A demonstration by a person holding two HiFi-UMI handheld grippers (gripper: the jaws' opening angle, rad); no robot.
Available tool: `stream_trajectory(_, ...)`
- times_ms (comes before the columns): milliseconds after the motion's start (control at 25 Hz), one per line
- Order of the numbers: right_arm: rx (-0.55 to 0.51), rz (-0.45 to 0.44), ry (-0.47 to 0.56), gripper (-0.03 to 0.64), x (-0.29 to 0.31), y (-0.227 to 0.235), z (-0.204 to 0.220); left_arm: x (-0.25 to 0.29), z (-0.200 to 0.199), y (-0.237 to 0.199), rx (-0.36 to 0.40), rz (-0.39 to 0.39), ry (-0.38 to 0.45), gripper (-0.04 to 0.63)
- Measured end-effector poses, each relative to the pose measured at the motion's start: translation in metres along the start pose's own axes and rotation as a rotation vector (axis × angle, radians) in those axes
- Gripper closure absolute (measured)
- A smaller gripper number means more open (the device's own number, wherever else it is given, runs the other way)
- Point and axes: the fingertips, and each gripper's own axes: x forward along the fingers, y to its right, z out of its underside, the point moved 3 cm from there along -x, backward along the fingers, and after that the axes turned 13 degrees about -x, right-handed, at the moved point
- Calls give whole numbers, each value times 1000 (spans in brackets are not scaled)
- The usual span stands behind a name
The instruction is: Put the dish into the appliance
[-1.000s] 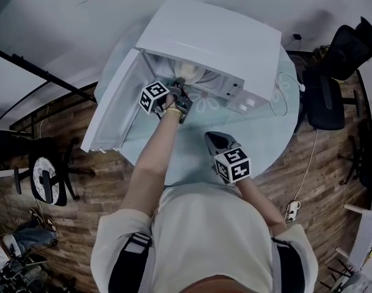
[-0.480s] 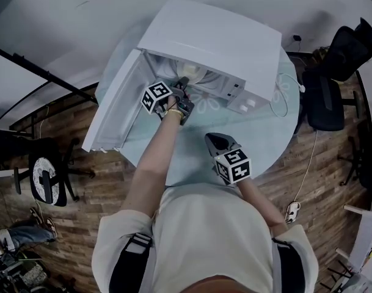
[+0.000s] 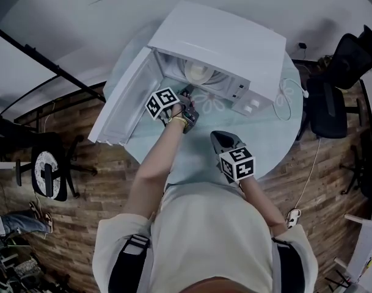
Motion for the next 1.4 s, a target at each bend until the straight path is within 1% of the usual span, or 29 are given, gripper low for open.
stream_trajectory(160,-4,11,9,611,-2,2,0,-21,16,-2,79,-19,12,569)
stream_trajectory(240,-5,16,16,611,-4,2,-1,-32,25,-5,124,-35,13,582)
stream_trajectory(440,4,18,29,611,-5,1,-3,-59,45,-16,222,-83,3,586)
stream_trajectory(760,11,11,51,611,-7,-7,-8,-103,74,-26,320,-119,-12,586)
stream_trajectory(840,8,5,55,611,-8,-10,-8,-113,84,-28,346,-125,-23,586)
stream_trajectory(1040,2,-20,67,611,-10,-21,-8,-138,107,-33,442,-153,-71,586)
stream_trajectory(1160,0,-36,70,611,-11,-27,-7,-150,116,-38,471,-169,-91,586)
stream_trajectory(1400,-15,-62,76,611,-14,-36,-7,-169,122,-49,476,-197,-80,586)
